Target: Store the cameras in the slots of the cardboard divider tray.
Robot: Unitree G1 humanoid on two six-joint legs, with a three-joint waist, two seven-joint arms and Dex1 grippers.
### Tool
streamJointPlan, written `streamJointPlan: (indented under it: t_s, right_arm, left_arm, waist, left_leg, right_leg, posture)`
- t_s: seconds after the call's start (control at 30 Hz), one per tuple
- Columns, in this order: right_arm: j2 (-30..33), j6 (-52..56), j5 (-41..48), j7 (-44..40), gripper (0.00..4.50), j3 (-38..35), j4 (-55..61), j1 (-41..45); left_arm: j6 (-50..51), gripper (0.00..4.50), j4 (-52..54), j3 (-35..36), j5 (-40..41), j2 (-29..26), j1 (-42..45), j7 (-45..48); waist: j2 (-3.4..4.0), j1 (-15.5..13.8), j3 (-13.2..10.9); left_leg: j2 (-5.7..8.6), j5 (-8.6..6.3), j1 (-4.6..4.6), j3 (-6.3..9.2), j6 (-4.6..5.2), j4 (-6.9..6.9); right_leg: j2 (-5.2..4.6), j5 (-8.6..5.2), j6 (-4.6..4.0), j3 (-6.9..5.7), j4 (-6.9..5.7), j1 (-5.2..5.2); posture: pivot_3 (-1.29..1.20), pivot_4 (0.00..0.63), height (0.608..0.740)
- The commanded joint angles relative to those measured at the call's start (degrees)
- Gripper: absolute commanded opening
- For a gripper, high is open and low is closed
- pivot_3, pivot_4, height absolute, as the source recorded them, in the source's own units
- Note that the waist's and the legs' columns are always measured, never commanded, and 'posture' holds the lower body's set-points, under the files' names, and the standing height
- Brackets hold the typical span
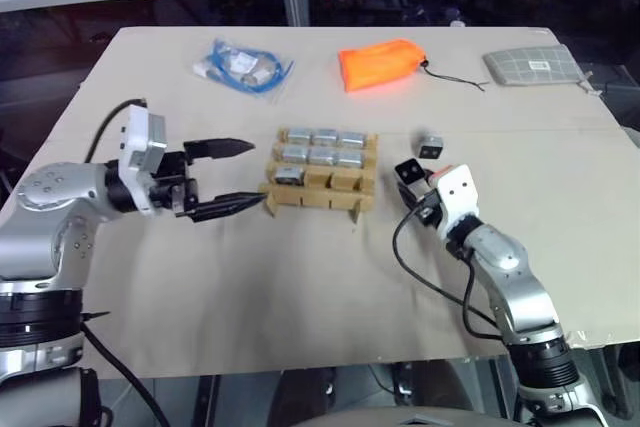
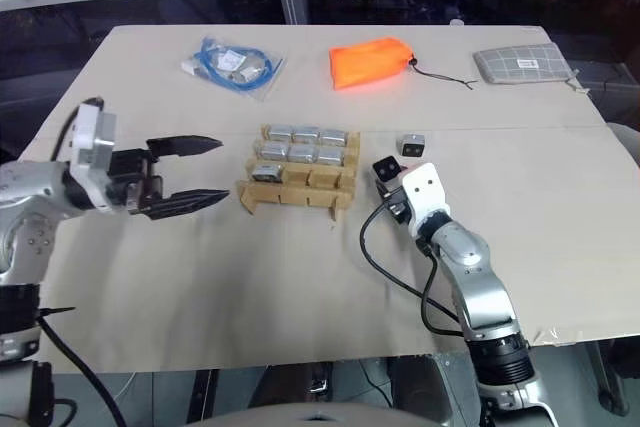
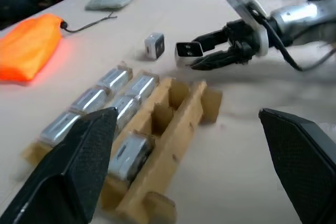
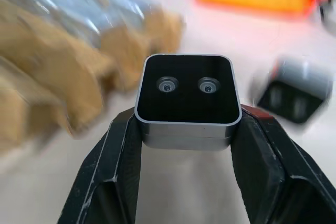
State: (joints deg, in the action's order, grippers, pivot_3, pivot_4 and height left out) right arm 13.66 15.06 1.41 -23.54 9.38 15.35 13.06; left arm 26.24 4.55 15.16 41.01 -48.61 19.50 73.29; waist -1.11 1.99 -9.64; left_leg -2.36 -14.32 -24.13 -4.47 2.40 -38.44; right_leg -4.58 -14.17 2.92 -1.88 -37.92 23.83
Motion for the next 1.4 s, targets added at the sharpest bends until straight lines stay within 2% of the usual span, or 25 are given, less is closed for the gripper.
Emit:
streamJointPlan:
  t_s: [0.03,0.2,0.3,0.4,0.57,0.77,0.8,0.83,0.87,0.9,0.93,1.07,1.4]
  right_arm:
    - [2.43,-7.86,-2.64,-4.28,1.87,4.48,4.67,3.68]
    - [2.67,-15.41,-6.16,-5.17,1.87,9.18,3.29,6.58]
    - [3.16,-18.29,-7.58,-5.51,1.87,10.12,1.5,7.48]
    - [3.71,-20.56,-8.66,-6.21,1.87,10.61,-0.08,8.67]
    - [3.74,-22.92,-9.25,-6.81,1.87,11.1,-1.6,9.75]
    - [3.2,-23.44,-9.61,-6.84,1.87,10.89,-1.94,9.74]
    - [3.13,-23.46,-9.68,-6.81,1.87,10.9,-1.88,9.67]
    - [3.08,-23.49,-9.76,-6.79,1.87,10.91,-1.82,9.61]
    - [3.02,-23.52,-9.82,-6.79,1.87,10.91,-1.78,9.57]
    - [2.96,-23.59,-9.89,-6.78,1.87,10.89,-1.76,9.56]
    - [2.93,-23.68,-9.97,-6.78,1.87,10.89,-1.72,9.57]
    - [2.83,-23.96,-10.07,-6.77,1.87,10.79,-1.67,9.51]
    - [2.45,-24.49,-10.05,-6.41,1.87,10.42,-1.53,9.61]
  left_arm:
    - [9.47,4.5,5.52,-0.72,6.78,4.06,-0.42,-8.19]
    - [21.42,4.5,7.93,-0.9,14.87,14.32,0.22,-24.46]
    - [25.85,4.5,10.68,-0.68,20.15,18.51,-0.52,-30.74]
    - [27.28,4.5,11.51,-0.37,22.81,20.92,-0.31,-34.78]
    - [29.76,4.5,9.61,2.24,31.72,24.43,1.63,-42.29]
    - [30.57,4.5,8.53,2.27,33.41,23.4,0.81,-43.17]
    - [30.73,3.93,8.49,2.18,33.44,23.17,0.6,-42.99]
    - [30.88,3.72,8.37,2.06,33.47,22.97,0.35,-42.65]
    - [30.95,3.09,8.27,1.97,33.53,22.83,0.19,-42.43]
    - [31.17,3.09,8.17,1.81,33.64,22.63,0.1,-42.12]
    - [31.42,2.42,8.07,1.63,33.8,22.45,0.07,-41.75]
    - [31.87,0.74,7.75,1.18,33.69,22.08,0.09,-40.63]
    - [32.47,0.74,7.31,0.61,33.67,21.46,-0.14,-39.26]
  waist:
    - [-0.01,0.09,0.01]
    - [-0.15,-0.06,0.03]
    - [-0.2,-0.21,0.03]
    - [-0.2,-0.33,0.04]
    - [-0.2,-0.56,0.04]
    - [-0.2,-0.95,0.04]
    - [-0.2,-1.02,0.04]
    - [-0.2,-1.15,0.04]
    - [-0.2,-1.15,0.04]
    - [-0.2,-1.18,0.04]
    - [-0.2,-1.19,0.04]
    - [-0.2,-1.21,0.04]
    - [-0.2,-1.2,0.04]
  left_leg:
    - [-0.01,0.0,0.0,0.01,0.0,-0.01]
    - [0.0,0.0,0.2,0.03,0.0,-0.01]
    - [0.0,0.0,0.19,0.05,0.0,-0.06]
    - [0.0,0.01,0.2,0.06,0.0,-0.09]
    - [0.0,0.05,0.29,0.17,-0.07,-0.08]
    - [0.05,0.05,0.29,0.14,-0.08,-0.09]
    - [0.05,0.05,0.29,0.14,-0.08,-0.09]
    - [0.05,0.05,0.29,0.15,-0.08,-0.08]
    - [0.05,0.05,0.3,0.14,-0.08,-0.09]
    - [0.05,0.05,0.29,0.14,-0.08,-0.09]
    - [0.06,0.05,0.29,0.15,-0.08,-0.09]
    - [0.07,0.05,0.29,0.15,-0.08,-0.09]
    - [0.08,0.06,0.29,0.15,-0.09,-0.08]
  right_leg:
    - [0.01,0.0,0.0,0.0,0.0,0.0]
    - [0.02,0.0,0.0,0.02,-0.03,-0.17]
    - [-0.02,0.01,0.0,0.03,-0.03,-0.2]
    - [-0.08,0.01,0.0,0.02,-0.03,-0.25]
    - [-0.03,0.01,-0.01,-0.05,-0.05,-0.34]
    - [-0.03,0.01,-0.01,-0.04,-0.04,-0.35]
    - [-0.03,0.01,-0.02,-0.05,-0.04,-0.35]
    - [-0.03,0.01,-0.01,-0.05,-0.04,-0.35]
    - [-0.03,0.01,-0.02,-0.05,-0.04,-0.35]
    - [-0.03,0.01,-0.02,-0.05,-0.04,-0.35]
    - [-0.03,0.01,-0.02,-0.05,-0.04,-0.35]
    - [-0.03,0.01,-0.02,-0.07,-0.03,-0.35]
    - [-0.04,0.01,-0.02,-0.07,-0.03,-0.35]
  posture:
    - [0.0,0.15,0.74]
    - [0.0,0.15,0.74]
    - [0.0,0.15,0.74]
    - [0.0,0.15,0.74]
    - [0.0,0.15,0.74]
    - [0.0,0.15,0.74]
    - [0.0,0.15,0.74]
    - [0.0,0.15,0.74]
    - [0.0,0.15,0.74]
    - [0.0,0.15,0.74]
    - [0.0,0.15,0.74]
    - [0.0,0.15,0.74]
    - [0.0,0.15,0.74]
